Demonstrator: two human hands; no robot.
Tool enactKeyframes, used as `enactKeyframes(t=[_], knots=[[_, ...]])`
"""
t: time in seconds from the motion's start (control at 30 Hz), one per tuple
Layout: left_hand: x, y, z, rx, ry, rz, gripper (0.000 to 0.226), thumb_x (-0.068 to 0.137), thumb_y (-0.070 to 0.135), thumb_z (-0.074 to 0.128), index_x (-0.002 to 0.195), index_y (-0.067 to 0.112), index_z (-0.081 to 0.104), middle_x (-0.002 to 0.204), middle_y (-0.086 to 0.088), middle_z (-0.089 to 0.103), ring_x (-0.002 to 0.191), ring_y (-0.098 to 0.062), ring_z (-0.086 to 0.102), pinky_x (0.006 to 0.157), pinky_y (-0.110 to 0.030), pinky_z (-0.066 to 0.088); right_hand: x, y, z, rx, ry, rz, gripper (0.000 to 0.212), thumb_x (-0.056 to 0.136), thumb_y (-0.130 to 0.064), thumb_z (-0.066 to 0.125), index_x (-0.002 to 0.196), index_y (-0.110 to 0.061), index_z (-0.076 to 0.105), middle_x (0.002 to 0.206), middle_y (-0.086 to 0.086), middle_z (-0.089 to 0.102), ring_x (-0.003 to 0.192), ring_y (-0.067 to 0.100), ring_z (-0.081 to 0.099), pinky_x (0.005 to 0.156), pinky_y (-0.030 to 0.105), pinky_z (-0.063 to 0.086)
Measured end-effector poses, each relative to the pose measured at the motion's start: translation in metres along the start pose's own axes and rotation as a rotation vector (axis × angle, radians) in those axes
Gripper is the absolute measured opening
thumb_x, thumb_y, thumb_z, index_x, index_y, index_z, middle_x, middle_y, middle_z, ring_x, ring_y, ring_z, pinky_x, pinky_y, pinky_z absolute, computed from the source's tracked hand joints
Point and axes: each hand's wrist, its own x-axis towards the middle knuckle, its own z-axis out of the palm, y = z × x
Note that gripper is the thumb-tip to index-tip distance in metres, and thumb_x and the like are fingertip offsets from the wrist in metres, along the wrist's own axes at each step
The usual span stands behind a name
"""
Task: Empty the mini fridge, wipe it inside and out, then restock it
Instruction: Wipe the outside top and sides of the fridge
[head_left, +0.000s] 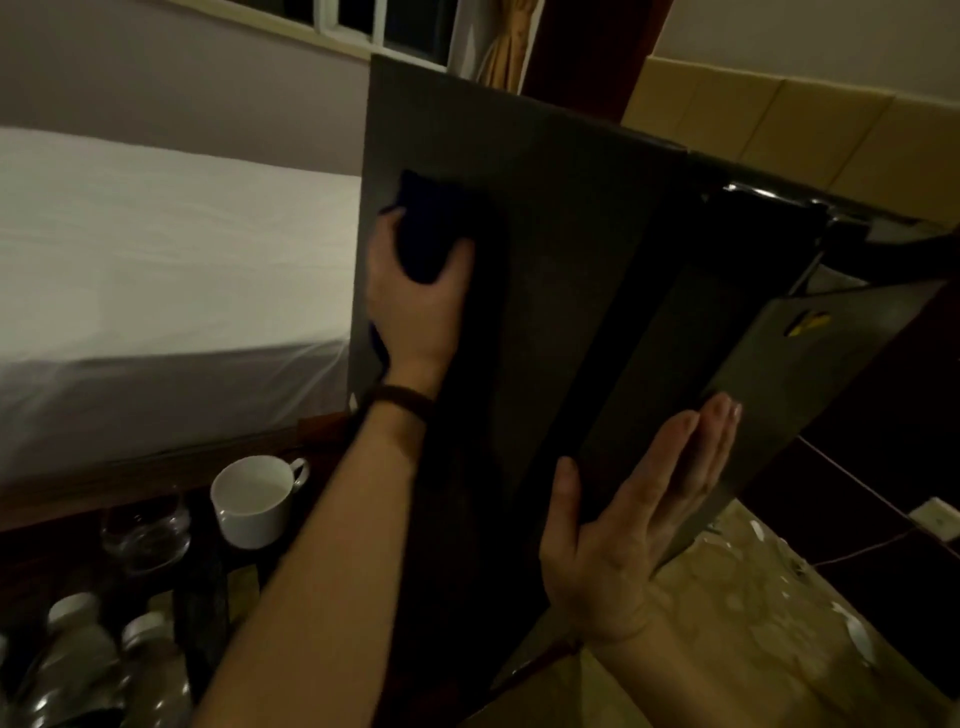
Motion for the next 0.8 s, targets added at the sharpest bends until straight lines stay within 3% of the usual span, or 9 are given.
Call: enactKeyframes(t=[0.03,0.1,0.3,0.4,0.5,0.57,0.67,0.73,0.8], knots=[[0.018,-0.012,-0.001,0.017,0.010,-0.032,0.059,0.070,0.043,0.061,0.116,0.007,0.052,0.110,-0.007,0.060,0.099,-0.015,0.055,0.073,-0.007,0.039,-0.001,0.000,0.000,-0.005,-0.002,0.004,0.079,0.088,-0.020,0.049,0.149,-0.017,-0.001,0.157,-0.007,-0.004,0.145,0.023,0.001,0.117,0.040,0.010],[0.043,-0.050,-0.005,0.050,0.052,-0.166,0.046,0.083,0.033,0.061,0.121,0.008,0.049,0.115,-0.009,0.058,0.106,-0.020,0.053,0.073,-0.013,0.035,-0.001,0.001,0.001,-0.019,0.008,-0.006,0.072,0.093,-0.024,0.044,0.149,-0.016,0.000,0.157,-0.005,-0.003,0.145,0.024,0.003,0.117,0.039,0.010],[-0.001,-0.173,-0.050,0.008,0.077,-0.576,0.049,0.097,0.024,0.045,0.139,0.002,0.033,0.142,-0.016,0.040,0.131,-0.025,0.037,0.101,-0.023,0.029,-0.004,0.001,0.001,-0.028,0.020,-0.013,0.068,0.095,-0.026,0.040,0.149,-0.013,0.002,0.157,-0.002,0.000,0.144,0.027,0.006,0.117,0.040,0.013],[-0.064,-0.180,-0.068,0.043,0.149,-0.845,0.062,0.096,0.034,0.045,0.144,0.005,0.022,0.149,-0.016,0.028,0.137,-0.029,0.027,0.109,-0.032,0.021,-0.004,0.002,0.002,-0.016,0.008,-0.010,0.069,0.094,-0.025,0.042,0.149,-0.014,0.002,0.157,-0.002,-0.002,0.144,0.027,0.005,0.117,0.041,0.012],[-0.111,-0.149,-0.069,0.074,0.174,-0.944,0.066,0.095,0.036,0.045,0.147,0.007,0.016,0.152,-0.015,0.022,0.139,-0.031,0.022,0.111,-0.034,0.017,-0.003,0.001,0.003,0.006,0.006,0.005,0.072,0.092,-0.023,0.043,0.149,-0.015,0.000,0.158,-0.003,-0.003,0.144,0.027,0.004,0.116,0.043,0.013],[-0.128,-0.120,-0.062,0.060,0.154,-0.899,0.062,0.095,0.032,0.045,0.146,0.009,0.019,0.150,-0.015,0.026,0.138,-0.030,0.024,0.109,-0.033,0.020,-0.002,0.000,0.003,0.006,-0.002,0.012,0.078,0.089,-0.020,0.047,0.149,-0.015,-0.002,0.158,-0.003,-0.005,0.145,0.026,0.002,0.116,0.044,0.012],[-0.144,-0.060,-0.045,-0.031,0.085,-0.584,0.032,0.094,0.016,0.049,0.125,0.021,0.044,0.125,-0.006,0.053,0.124,-0.028,0.045,0.094,-0.026,0.038,-0.001,0.000,0.001,0.014,-0.037,0.025,0.078,0.089,-0.020,0.045,0.149,-0.016,-0.005,0.157,-0.002,-0.009,0.145,0.025,-0.002,0.117,0.044,0.009],[-0.150,-0.013,-0.033,-0.103,0.002,-0.391,0.031,0.091,0.009,0.054,0.113,0.029,0.046,0.112,0.001,0.057,0.108,-0.017,0.056,0.085,-0.014,0.042,-0.001,0.000,-0.005,0.054,-0.099,0.027,0.069,0.095,-0.024,0.036,0.149,-0.015,-0.007,0.157,-0.003,-0.012,0.145,0.025,-0.006,0.118,0.044,0.006],[-0.156,0.028,-0.027,-0.153,-0.107,-0.254,0.037,0.083,0.024,0.063,0.116,0.027,0.047,0.116,-0.002,0.058,0.104,-0.010,0.057,0.088,-0.013,0.044,0.001,-0.001,-0.015,0.110,-0.157,0.031,0.061,0.099,-0.026,0.028,0.149,-0.016,-0.006,0.157,-0.003,-0.012,0.145,0.025,-0.006,0.118,0.043,0.005]])
